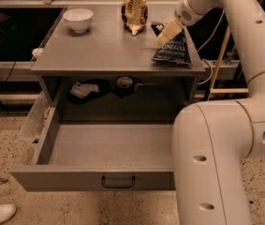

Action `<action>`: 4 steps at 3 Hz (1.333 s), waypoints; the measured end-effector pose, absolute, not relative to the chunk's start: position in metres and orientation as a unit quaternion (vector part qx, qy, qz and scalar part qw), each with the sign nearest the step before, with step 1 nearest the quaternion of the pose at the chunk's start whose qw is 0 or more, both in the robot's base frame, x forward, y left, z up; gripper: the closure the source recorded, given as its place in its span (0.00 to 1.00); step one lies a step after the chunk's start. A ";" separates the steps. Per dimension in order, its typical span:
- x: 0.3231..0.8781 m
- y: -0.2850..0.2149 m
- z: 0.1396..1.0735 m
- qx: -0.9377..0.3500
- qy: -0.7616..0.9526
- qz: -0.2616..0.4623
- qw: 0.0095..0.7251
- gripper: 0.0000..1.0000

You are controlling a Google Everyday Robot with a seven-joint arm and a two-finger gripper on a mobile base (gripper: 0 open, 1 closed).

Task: Pick blue chip bag from top drawer and place on counter

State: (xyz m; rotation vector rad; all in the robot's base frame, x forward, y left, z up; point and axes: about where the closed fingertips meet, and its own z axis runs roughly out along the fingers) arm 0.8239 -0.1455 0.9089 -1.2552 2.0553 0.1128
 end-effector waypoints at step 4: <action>0.662 -0.109 1.022 -0.505 0.831 0.028 0.231 0.00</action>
Offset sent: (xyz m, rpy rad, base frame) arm -0.1713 0.0344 0.1017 -0.1788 0.1766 0.0952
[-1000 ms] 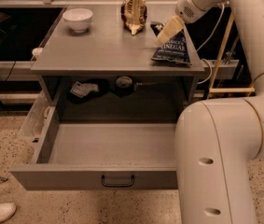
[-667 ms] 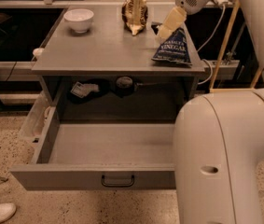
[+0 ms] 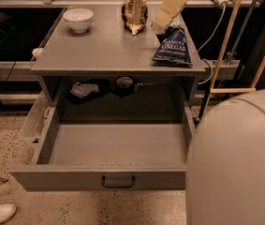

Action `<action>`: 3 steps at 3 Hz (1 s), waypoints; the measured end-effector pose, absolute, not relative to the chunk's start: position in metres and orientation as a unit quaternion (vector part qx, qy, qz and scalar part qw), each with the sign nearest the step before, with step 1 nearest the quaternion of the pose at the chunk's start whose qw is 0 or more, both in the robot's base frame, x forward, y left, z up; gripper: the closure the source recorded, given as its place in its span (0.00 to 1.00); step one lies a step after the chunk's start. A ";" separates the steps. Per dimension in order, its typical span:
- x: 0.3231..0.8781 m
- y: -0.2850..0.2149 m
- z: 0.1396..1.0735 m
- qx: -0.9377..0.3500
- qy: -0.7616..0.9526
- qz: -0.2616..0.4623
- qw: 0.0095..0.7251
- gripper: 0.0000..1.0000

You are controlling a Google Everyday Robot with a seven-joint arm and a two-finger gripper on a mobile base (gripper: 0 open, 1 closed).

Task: Pick blue chip bag from top drawer and place on counter

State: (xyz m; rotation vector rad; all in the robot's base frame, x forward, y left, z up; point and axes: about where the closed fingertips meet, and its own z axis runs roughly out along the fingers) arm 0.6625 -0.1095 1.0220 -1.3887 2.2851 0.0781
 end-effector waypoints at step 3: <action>0.519 -0.113 1.078 -0.353 0.882 0.004 0.313 0.00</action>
Offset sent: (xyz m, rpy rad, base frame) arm -0.2292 -0.0077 -0.0230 0.0086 0.0418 -0.4072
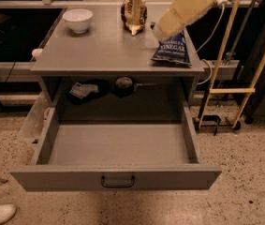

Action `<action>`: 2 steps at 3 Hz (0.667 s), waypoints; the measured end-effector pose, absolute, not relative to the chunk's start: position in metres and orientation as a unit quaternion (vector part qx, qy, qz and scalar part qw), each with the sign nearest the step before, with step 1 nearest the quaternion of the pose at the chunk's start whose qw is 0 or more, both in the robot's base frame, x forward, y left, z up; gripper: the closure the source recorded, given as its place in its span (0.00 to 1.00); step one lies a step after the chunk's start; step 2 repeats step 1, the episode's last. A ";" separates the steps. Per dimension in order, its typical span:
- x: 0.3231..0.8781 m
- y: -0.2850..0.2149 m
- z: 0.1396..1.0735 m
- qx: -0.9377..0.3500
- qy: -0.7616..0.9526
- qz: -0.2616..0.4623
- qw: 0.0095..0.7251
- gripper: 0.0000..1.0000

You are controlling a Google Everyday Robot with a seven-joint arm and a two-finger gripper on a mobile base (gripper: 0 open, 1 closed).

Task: Pick blue chip bag from top drawer and place on counter

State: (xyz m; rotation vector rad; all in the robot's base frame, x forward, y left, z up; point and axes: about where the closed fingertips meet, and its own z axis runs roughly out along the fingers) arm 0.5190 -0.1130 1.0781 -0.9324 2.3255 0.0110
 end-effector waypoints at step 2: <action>0.505 -0.120 1.051 -0.352 0.891 -0.002 0.286 0.00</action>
Offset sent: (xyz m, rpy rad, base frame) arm 0.0000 0.0000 0.0000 0.0000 0.0000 0.0000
